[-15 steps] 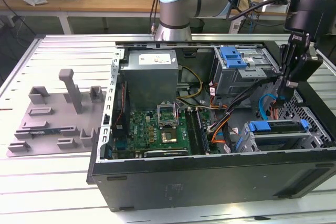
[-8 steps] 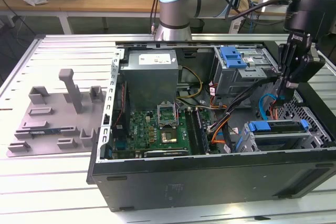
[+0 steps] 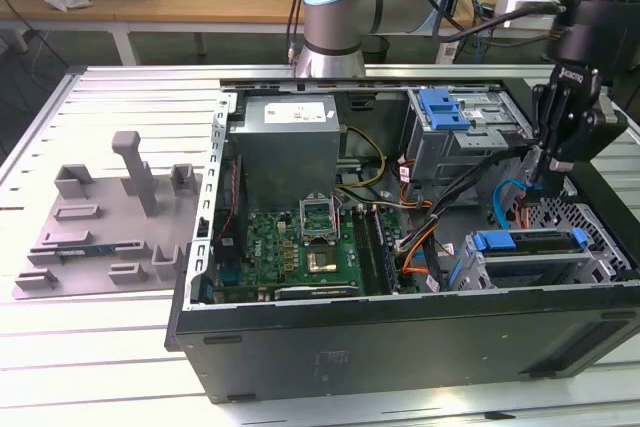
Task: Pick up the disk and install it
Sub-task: 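Insert the first disk wire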
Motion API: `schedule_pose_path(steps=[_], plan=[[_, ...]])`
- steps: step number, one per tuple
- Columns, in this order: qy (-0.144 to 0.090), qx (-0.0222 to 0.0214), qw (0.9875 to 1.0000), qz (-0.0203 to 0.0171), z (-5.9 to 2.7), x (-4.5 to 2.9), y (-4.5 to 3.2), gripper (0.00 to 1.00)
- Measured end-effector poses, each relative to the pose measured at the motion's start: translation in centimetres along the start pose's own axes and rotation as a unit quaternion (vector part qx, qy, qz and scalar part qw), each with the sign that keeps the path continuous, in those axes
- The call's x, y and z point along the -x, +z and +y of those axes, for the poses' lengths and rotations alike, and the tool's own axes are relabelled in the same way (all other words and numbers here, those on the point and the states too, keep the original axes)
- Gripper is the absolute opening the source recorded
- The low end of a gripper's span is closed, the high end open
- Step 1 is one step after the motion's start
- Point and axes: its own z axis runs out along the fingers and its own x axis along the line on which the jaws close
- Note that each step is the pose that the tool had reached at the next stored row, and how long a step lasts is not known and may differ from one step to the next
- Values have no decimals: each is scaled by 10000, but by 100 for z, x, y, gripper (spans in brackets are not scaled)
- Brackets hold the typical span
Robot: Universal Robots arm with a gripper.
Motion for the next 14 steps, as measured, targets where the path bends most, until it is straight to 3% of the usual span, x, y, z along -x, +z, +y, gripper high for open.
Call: schedule_pose_path(steps=[4,5,14], plan=[[-24,59,9993,-358,-18,-93,33,17],[-34,65,9991,-407,-21,-109,39,17],[-173,36,9987,-481,-33,-201,56,17]])
